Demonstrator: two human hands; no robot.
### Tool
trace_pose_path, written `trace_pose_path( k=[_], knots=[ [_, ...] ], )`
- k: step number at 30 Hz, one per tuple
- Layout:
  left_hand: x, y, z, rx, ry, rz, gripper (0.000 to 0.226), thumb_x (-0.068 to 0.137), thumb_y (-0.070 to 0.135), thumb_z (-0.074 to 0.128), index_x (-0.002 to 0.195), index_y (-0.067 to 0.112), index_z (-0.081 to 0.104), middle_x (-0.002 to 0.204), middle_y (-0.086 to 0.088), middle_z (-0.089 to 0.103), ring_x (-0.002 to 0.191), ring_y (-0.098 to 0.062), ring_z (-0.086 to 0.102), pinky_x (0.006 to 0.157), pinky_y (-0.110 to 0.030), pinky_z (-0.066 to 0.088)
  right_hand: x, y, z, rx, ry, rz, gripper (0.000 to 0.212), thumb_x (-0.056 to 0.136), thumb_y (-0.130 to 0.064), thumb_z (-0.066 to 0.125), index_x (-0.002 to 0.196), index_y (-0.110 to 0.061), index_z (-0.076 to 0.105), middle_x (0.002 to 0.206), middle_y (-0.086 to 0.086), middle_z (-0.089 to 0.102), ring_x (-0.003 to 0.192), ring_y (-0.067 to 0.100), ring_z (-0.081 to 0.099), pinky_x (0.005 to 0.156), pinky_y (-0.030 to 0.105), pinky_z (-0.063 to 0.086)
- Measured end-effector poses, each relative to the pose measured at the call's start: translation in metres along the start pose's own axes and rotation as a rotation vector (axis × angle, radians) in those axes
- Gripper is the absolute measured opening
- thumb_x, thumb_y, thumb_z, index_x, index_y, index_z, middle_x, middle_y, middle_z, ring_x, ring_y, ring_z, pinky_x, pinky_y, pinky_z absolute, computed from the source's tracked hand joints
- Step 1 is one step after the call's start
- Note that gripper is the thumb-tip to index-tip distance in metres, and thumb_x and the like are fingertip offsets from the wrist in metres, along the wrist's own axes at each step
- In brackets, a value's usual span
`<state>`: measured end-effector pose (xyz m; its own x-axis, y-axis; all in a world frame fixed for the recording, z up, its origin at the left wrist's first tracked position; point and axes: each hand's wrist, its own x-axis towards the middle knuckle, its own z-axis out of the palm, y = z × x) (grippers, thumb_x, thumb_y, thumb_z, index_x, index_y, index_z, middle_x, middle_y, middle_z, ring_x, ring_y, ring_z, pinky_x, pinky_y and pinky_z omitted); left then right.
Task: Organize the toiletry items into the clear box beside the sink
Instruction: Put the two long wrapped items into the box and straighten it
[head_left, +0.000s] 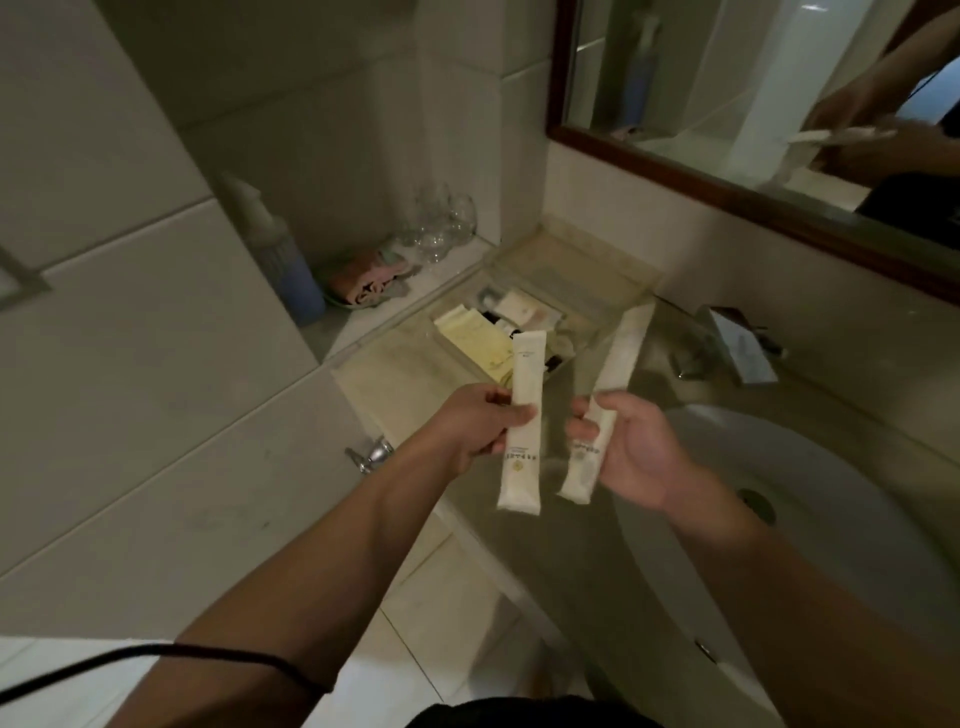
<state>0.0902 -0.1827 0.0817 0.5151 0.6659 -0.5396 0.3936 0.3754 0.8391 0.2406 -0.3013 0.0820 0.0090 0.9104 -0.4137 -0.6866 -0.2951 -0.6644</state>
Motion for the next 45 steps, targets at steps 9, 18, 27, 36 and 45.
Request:
trace_pose_path(
  k=[9,18,27,36,45],
  knots=[
    [0.067,0.026,-0.018,-0.07,-0.001,-0.079,0.03,0.082,0.017,0.072,0.108,0.007,0.063,0.082,-0.005,0.07,0.06,-0.011,0.065,0.061,-0.029,0.054,0.059,-0.036,-0.014,-0.365,0.149,0.105,0.028,0.1,-0.015,0.035,0.099,-0.005,0.062,0.099,0.02,0.069,0.094,0.036,0.064,0.09,0.046,0.047],
    [0.123,0.021,-0.032,-0.017,-0.123,-0.161,0.021,0.084,0.011,0.069,0.105,0.008,0.064,0.109,-0.014,0.071,0.099,-0.03,0.067,0.088,-0.043,0.054,0.102,-0.048,-0.015,-0.834,0.323,0.221,0.023,0.098,-0.022,0.052,0.12,-0.021,0.06,0.112,0.001,0.069,0.105,0.019,0.065,0.099,0.046,0.05],
    [0.172,0.032,-0.065,-0.115,0.074,-0.143,0.019,0.084,0.013,0.069,0.101,0.007,0.064,0.098,-0.007,0.07,0.08,-0.016,0.069,0.052,-0.021,0.055,0.172,-0.078,0.008,-1.094,0.524,0.147,0.02,0.092,-0.021,0.055,0.109,-0.023,0.063,0.093,-0.004,0.068,0.081,0.015,0.067,0.061,0.029,0.054],
    [0.2,0.019,-0.059,-0.097,0.232,-0.17,0.022,0.076,0.021,0.077,0.093,0.014,0.065,0.093,-0.004,0.072,0.079,-0.02,0.071,0.07,-0.038,0.062,0.23,-0.09,0.001,-1.317,0.56,0.172,0.016,0.095,-0.02,0.052,0.11,-0.017,0.056,0.091,0.001,0.059,0.066,0.011,0.056,0.05,0.024,0.041],
    [0.189,0.015,-0.051,0.14,0.375,0.018,0.044,0.073,0.019,0.078,0.106,0.02,0.049,0.087,0.01,0.066,0.077,-0.01,0.067,0.071,-0.034,0.06,0.258,-0.069,-0.005,-1.515,0.457,0.166,0.028,0.093,-0.025,0.054,0.119,-0.015,0.058,0.121,0.01,0.06,0.108,0.027,0.058,0.087,0.034,0.048]
  ],
)
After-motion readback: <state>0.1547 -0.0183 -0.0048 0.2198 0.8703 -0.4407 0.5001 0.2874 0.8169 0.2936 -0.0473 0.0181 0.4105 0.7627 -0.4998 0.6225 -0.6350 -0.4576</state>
